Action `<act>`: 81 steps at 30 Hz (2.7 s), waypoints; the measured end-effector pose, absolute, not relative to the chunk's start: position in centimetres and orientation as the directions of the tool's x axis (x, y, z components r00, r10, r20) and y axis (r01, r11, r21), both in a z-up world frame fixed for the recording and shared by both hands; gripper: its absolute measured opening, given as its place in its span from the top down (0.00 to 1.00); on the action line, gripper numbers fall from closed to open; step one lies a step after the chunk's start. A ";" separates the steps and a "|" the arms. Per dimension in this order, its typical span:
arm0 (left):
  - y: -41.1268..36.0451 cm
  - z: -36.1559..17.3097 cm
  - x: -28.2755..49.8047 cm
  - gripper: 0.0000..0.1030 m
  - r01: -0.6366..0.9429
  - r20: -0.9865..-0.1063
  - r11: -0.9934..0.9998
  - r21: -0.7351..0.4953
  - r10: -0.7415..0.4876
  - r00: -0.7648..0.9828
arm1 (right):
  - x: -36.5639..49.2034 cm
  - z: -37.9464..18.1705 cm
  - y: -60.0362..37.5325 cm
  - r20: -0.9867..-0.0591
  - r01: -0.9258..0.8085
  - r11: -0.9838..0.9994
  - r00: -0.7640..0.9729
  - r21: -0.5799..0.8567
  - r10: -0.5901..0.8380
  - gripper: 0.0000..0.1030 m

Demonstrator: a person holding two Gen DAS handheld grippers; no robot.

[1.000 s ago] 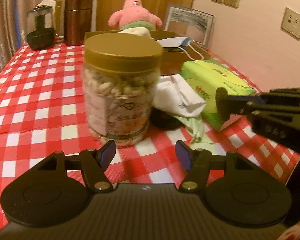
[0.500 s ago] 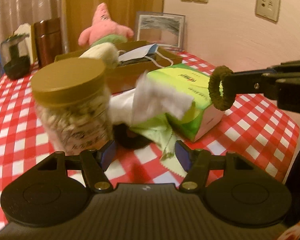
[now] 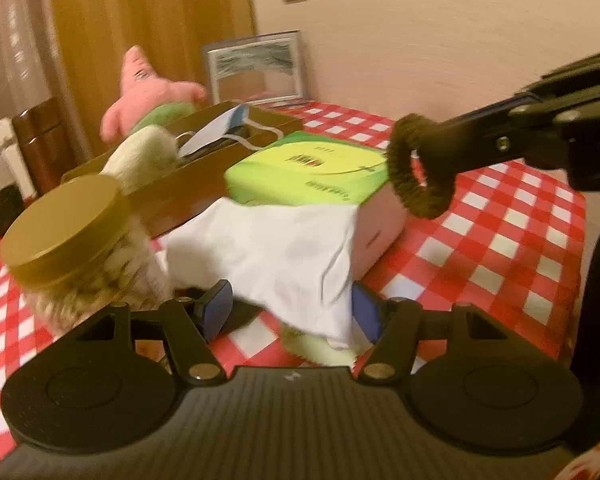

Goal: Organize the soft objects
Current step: 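Grasp and lift the white cloth with the left tool while the right tool holds the scrunchie, then carry the white cloth and the scrunchie over the cardboard box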

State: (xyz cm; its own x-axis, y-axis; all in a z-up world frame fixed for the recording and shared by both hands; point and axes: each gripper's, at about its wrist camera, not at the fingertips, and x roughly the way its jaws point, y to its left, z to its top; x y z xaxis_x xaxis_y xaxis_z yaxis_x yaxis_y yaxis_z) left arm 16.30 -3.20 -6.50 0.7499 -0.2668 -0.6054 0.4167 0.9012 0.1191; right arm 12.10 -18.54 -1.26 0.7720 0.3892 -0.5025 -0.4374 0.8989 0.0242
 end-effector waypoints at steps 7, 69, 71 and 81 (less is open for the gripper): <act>-5.1 -6.5 17.2 0.72 0.481 -0.606 0.859 0.173 -0.293 0.740 | 12.0 -1.2 -18.7 -0.503 -0.433 0.901 0.771 0.035 0.390 0.92; 0.5 0.0 11.9 0.96 0.424 -0.753 0.905 0.030 -0.259 0.605 | 11.2 3.6 -21.7 -0.413 -0.406 0.905 0.808 0.125 0.420 0.92; 0.5 -1.8 11.8 0.93 0.449 -0.782 0.893 0.042 -0.250 0.571 | 11.4 3.3 -21.3 -0.420 -0.410 0.904 0.803 0.124 0.422 0.92; -0.6 -5.6 11.7 0.47 0.634 -0.831 0.761 0.140 -0.258 0.493 | 12.4 2.3 -20.7 -0.444 -0.403 0.907 0.795 0.123 0.413 0.92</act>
State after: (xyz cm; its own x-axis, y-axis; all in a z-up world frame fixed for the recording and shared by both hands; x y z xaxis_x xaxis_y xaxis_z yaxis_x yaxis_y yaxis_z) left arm 11.72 -0.58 -5.65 0.4928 -0.2582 -0.8310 0.6341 0.7606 0.1397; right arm 12.44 -20.71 2.26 0.7947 0.4135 -0.4443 -0.4031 0.9069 0.1229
